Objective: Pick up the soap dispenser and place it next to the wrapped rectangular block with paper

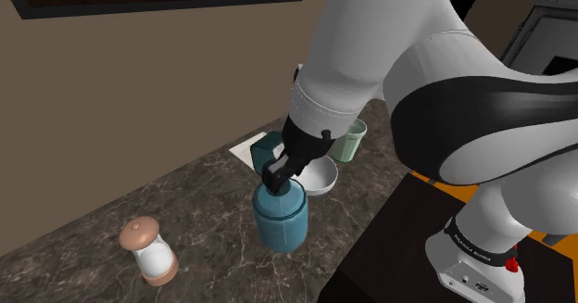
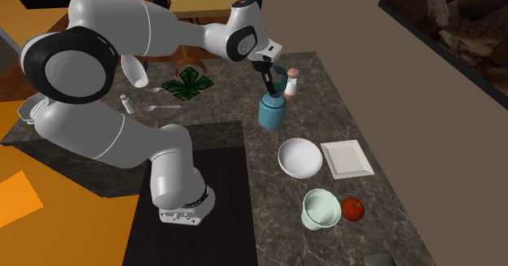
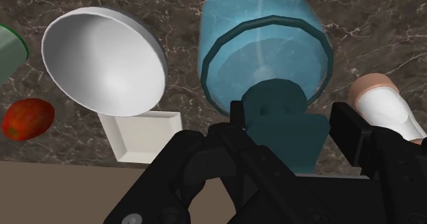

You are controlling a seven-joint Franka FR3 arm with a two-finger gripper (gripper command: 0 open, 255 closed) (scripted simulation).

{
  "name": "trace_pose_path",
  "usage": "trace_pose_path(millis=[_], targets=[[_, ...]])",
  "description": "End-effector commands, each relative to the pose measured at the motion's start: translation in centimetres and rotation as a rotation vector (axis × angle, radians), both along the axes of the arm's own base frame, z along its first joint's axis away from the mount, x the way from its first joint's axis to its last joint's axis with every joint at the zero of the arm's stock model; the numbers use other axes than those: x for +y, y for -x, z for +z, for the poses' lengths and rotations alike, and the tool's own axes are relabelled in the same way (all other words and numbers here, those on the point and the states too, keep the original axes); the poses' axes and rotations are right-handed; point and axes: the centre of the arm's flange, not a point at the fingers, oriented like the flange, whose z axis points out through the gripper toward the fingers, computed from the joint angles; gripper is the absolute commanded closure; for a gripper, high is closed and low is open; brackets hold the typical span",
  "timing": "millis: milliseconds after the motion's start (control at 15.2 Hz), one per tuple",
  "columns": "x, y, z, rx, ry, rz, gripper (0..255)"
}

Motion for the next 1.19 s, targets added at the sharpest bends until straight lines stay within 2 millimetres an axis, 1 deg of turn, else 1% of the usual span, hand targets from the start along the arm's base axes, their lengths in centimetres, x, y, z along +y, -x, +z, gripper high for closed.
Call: trace_pose_path(millis=[0,1122], targets=[[0.0,0.0,1.2,-0.001,0.000,0.000,255],[0.0,0.0,10.1,-0.001,0.000,0.000,255]])
